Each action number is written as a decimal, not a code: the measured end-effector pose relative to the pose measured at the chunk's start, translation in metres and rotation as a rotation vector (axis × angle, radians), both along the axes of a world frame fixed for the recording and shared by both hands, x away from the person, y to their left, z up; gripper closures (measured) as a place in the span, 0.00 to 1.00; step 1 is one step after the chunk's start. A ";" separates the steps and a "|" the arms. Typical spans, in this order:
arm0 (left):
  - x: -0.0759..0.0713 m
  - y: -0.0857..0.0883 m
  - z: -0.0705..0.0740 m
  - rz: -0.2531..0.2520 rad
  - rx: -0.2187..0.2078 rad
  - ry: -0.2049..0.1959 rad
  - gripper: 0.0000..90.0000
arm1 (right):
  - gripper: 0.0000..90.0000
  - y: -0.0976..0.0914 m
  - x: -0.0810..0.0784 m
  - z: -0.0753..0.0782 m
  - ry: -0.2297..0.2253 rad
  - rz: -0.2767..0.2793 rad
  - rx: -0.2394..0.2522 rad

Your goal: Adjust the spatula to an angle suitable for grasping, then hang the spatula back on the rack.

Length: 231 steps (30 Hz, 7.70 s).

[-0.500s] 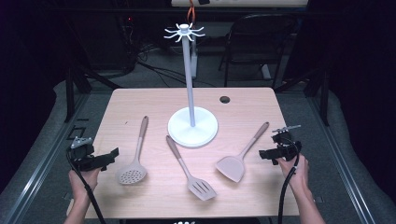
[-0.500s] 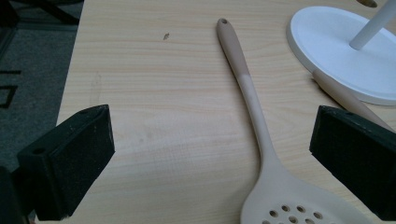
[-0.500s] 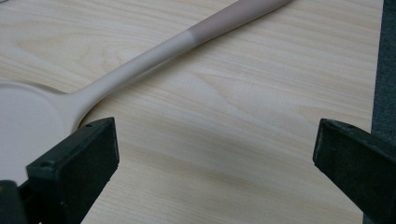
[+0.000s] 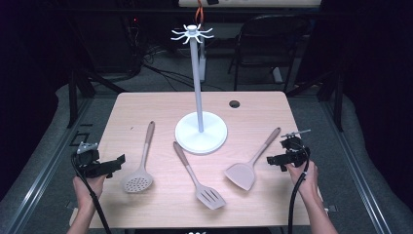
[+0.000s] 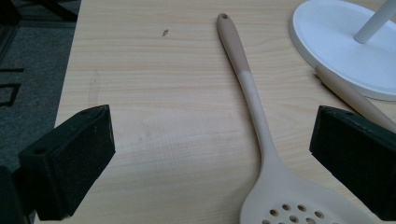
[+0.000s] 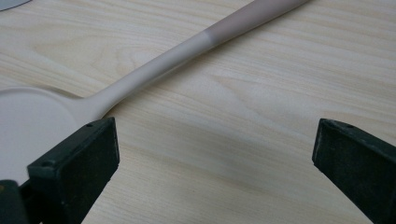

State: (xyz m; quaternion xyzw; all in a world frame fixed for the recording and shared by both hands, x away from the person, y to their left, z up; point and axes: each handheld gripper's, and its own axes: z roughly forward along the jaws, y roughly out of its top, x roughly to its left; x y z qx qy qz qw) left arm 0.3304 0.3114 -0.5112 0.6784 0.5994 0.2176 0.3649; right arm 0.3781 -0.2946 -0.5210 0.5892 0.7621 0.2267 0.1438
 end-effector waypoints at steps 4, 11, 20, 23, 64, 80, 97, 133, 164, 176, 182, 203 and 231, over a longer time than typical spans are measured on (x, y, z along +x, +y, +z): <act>0.001 -0.004 0.000 -0.019 0.024 0.004 0.00 | 0.01 -0.002 0.001 0.000 0.011 -0.002 0.009; 0.000 -0.011 0.000 -0.058 0.050 0.005 0.00 | 0.02 0.006 0.002 0.001 0.009 0.010 0.024; 0.001 -0.011 0.002 -0.038 0.088 0.015 0.00 | 0.11 0.026 0.006 0.001 0.031 0.048 0.059; 0.001 -0.011 0.001 -0.038 0.092 0.016 0.00 | 0.17 0.033 0.011 -0.003 0.046 0.037 0.062; 0.002 -0.014 0.000 -0.081 0.095 0.032 0.00 | 0.44 0.075 0.039 -0.028 0.142 0.015 -0.032; 0.002 -0.014 -0.001 -0.094 0.101 0.032 0.00 | 0.62 0.073 0.040 -0.023 0.183 0.059 -0.035; 0.002 -0.014 -0.001 -0.098 0.099 0.033 0.00 | 0.75 0.068 0.038 -0.022 0.201 0.085 -0.047; 0.003 -0.019 -0.002 -0.115 0.117 0.046 0.00 | 0.77 0.052 0.037 -0.016 0.271 0.155 -0.092; 0.002 -0.019 -0.001 -0.120 0.130 0.040 0.00 | 0.87 0.059 0.035 -0.021 0.235 0.175 -0.132; 0.002 -0.022 0.000 -0.125 0.114 0.032 0.00 | 0.87 0.055 0.024 -0.003 0.155 0.205 -0.133; 0.001 -0.026 0.002 -0.132 0.108 0.022 0.00 | 0.87 0.066 0.015 0.007 0.102 0.250 -0.122; -0.002 -0.053 0.009 -0.205 0.100 -0.017 0.00 | 0.87 0.107 -0.008 0.028 0.040 0.396 -0.149; 0.010 -0.131 0.029 -0.365 -0.022 -0.075 0.00 | 0.87 0.145 -0.023 0.044 -0.052 0.499 -0.157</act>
